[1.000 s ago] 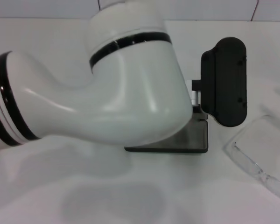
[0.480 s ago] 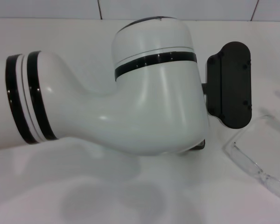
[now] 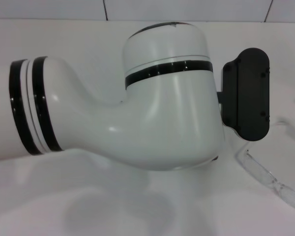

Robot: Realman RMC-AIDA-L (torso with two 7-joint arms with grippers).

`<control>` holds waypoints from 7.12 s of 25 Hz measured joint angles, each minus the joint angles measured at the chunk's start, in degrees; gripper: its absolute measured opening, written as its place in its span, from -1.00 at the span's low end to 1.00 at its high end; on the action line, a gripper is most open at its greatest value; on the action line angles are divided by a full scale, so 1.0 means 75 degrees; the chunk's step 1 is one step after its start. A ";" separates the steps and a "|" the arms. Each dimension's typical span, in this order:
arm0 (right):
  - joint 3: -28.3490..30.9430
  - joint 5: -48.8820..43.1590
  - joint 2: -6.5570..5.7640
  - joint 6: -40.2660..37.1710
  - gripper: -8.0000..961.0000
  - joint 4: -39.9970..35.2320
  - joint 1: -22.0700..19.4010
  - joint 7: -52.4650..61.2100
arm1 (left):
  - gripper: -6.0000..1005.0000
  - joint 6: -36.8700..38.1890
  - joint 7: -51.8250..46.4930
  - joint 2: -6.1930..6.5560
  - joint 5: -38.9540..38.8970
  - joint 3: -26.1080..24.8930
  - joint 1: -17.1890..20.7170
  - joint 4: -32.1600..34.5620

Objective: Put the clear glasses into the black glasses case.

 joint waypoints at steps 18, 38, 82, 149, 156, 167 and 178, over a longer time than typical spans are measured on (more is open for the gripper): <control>0.0010 0.0001 -0.0002 -0.0027 0.54 0.0000 -0.0021 0.0000 | -0.23 0.0495 -0.0141 -0.0012 -0.0015 -0.0237 0.0119 0.0589; -0.0214 -0.1915 -0.0270 0.0430 0.53 -0.1057 0.0781 0.1223 | -0.24 0.0131 0.4044 0.0038 -0.5330 -0.7167 0.4263 0.4659; -0.7989 -0.9199 0.0561 0.0250 0.40 -0.6742 0.4600 1.1805 | -0.36 0.2755 1.0865 0.0083 -1.1190 -1.2057 0.5756 -0.2879; -0.3311 -0.5143 0.0549 0.0210 -0.85 -0.9208 0.2053 0.6679 | -0.51 0.2921 1.0747 0.0071 -1.1960 -1.2042 0.5407 -0.3438; -0.4024 -0.3391 0.0587 0.0556 -0.84 -0.8492 0.1607 0.4365 | -0.53 0.3124 1.0500 0.0069 -1.2298 -1.1974 0.5377 -0.3430; -0.6636 -0.2651 0.0542 0.2711 -0.85 -0.7066 0.2049 0.1948 | -0.65 0.3351 1.0553 0.0061 -1.2401 -1.1550 0.5154 -0.3435; -0.7019 -0.1746 0.0557 0.2929 -0.85 -0.6343 0.2715 0.1188 | -0.67 0.3363 1.0630 0.0090 -1.2319 -1.0924 0.5022 -0.3450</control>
